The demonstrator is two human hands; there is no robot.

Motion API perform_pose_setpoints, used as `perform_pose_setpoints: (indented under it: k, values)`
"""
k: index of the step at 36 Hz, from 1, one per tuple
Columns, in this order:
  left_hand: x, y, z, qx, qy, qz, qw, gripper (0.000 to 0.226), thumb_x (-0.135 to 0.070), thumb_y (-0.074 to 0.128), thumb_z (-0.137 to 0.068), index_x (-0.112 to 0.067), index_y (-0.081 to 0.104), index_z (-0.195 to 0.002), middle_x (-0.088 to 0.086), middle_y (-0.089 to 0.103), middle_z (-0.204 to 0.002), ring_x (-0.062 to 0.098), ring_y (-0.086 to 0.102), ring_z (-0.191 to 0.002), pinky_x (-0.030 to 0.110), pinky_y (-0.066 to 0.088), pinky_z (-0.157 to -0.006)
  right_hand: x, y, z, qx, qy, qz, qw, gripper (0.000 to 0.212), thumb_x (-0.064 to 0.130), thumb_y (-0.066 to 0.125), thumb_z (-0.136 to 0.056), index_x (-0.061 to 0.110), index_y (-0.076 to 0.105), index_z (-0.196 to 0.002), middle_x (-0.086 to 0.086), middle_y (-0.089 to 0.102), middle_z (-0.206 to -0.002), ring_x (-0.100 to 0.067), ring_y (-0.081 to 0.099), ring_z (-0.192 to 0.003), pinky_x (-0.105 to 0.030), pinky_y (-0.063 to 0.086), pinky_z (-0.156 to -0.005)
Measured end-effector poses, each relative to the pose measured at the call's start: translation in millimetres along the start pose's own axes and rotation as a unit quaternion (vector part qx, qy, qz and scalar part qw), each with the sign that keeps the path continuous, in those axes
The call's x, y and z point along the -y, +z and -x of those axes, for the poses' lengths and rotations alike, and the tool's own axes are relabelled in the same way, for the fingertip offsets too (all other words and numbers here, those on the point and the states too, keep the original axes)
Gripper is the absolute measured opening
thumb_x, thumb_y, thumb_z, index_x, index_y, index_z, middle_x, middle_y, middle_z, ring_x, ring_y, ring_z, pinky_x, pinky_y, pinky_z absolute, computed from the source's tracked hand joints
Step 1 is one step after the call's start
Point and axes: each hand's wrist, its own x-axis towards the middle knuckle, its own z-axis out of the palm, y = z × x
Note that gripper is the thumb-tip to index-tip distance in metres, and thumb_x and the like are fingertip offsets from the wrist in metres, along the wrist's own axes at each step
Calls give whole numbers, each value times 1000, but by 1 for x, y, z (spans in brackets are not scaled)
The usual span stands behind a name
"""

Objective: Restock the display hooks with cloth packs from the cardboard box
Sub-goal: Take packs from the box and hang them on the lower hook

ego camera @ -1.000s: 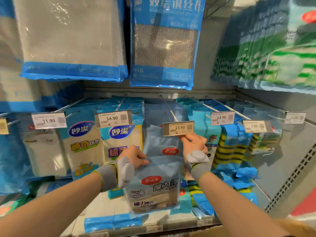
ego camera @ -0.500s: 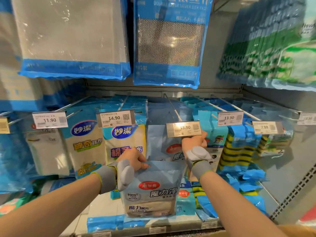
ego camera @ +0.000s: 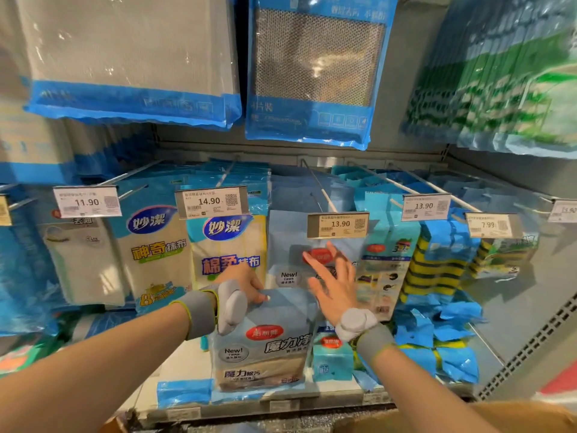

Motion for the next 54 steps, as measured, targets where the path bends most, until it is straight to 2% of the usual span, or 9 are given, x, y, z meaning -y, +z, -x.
perform_pose_setpoints:
  k: [5,8,16,20,24,31,36,48,54]
  values:
    - [8,1,-8,1,-45,-14,999,28,-31,69,-82,-16,72,-105,4,69,-98,14,56,-86,21,40,-72,-2,3,-23,132,38,179,974,56,59,16,-89,43,52,-129,0,-14,-158,-26,-18,-144,-38,-8,-117]
    - [13,1,-13,-6,-57,-20,998,29,-32,69,-82,-16,72,-106,5,70,-109,13,54,-85,22,41,-72,-1,6,-40,178,61,207,960,51,59,16,-93,48,29,-141,-1,-12,-159,-28,-17,-145,-43,-7,-120]
    - [17,-4,-19,-12,-46,0,999,29,-34,66,-84,-13,73,-103,3,65,-91,11,50,-80,21,38,-70,-11,11,-95,267,192,62,942,46,36,42,-94,30,43,-140,-9,36,-148,-31,31,-138,-44,24,-115]
    - [12,-5,-17,-26,-28,15,999,28,-32,66,-85,-10,73,-100,1,58,-82,11,50,-80,20,36,-69,11,5,-78,184,236,-136,944,40,38,46,-96,20,50,-131,-8,49,-139,-28,46,-127,-41,36,-109]
    - [3,-5,-15,-45,-13,37,998,24,-29,67,-84,-8,73,-95,1,55,-77,11,50,-78,19,34,-66,25,-15,-40,153,248,-338,895,41,44,39,-97,22,71,-85,3,70,-97,-17,64,-98,-29,48,-95]
    - [-30,1,-16,-64,-13,82,995,14,-32,66,-84,-19,70,-81,4,65,-85,13,53,-78,21,40,-61,27,-40,-13,165,181,-291,925,33,16,81,-71,15,70,-101,3,69,-85,-5,63,-76,-10,51,-64]
    - [-50,1,-11,-73,13,108,991,30,-32,66,-85,-10,72,-105,11,70,-106,15,59,-87,22,41,-71,20,-52,-20,69,211,-242,945,27,30,85,-64,16,74,-85,-1,70,-78,-14,61,-76,-35,52,-73]
    - [-57,-34,-11,-150,-43,274,949,35,-37,65,-84,-7,66,-100,7,62,-95,20,54,-83,26,42,-73,22,-87,-43,-93,256,-310,911,30,5,69,-80,7,69,-110,-3,66,-94,-15,58,-88,-23,45,-72]
    - [-63,-31,-6,-159,-62,323,931,20,-34,64,-86,-15,61,-83,8,61,-96,8,46,-56,11,40,-43,22,-81,-56,-97,259,-278,920,29,7,71,-79,9,70,-108,-5,69,-99,-17,61,-92,-31,51,-86]
